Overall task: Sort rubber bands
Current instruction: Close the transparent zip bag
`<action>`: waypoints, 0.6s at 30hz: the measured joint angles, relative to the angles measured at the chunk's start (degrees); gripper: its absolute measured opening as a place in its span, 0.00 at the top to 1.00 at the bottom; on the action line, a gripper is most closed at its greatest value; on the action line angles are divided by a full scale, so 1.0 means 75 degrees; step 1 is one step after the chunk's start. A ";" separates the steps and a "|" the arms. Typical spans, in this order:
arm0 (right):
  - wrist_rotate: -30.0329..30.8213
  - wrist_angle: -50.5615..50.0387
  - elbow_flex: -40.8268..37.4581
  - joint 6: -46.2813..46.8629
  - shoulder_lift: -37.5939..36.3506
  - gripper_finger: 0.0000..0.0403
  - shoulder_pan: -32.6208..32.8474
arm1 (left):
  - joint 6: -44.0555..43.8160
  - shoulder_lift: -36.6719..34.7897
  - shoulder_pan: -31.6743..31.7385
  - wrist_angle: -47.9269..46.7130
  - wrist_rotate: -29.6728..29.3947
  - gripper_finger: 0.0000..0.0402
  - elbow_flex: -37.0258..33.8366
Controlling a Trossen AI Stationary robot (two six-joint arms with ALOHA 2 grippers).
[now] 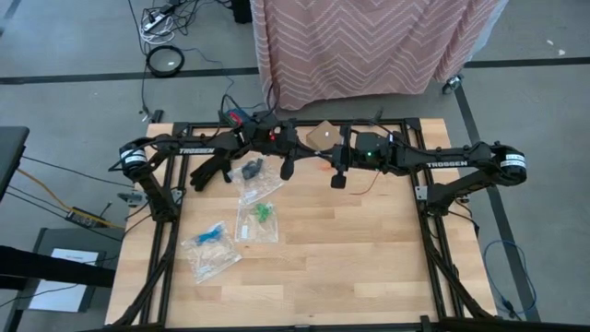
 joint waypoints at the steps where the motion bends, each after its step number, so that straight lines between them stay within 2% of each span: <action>1: 0.0034 0.0007 0.0000 0.0034 0.0000 1.00 0.0004 | -0.0014 0.0000 0.0002 -0.0022 -0.0029 0.97 0.0000; 5: 0.0143 0.0038 0.0000 0.0035 0.0000 1.00 0.0059 | -0.0075 0.0009 0.0012 -0.0270 -0.0069 0.97 -0.0009; 10: 0.0028 0.0694 0.0072 -0.0055 -0.0098 1.00 0.0174 | 0.0117 0.0119 0.0029 -0.1377 -0.0753 0.98 -0.0095; 18: 0.0355 0.0515 0.0040 0.0356 -0.0048 1.00 0.0130 | 0.0300 0.0067 0.0017 -0.1504 -0.0869 1.00 -0.0058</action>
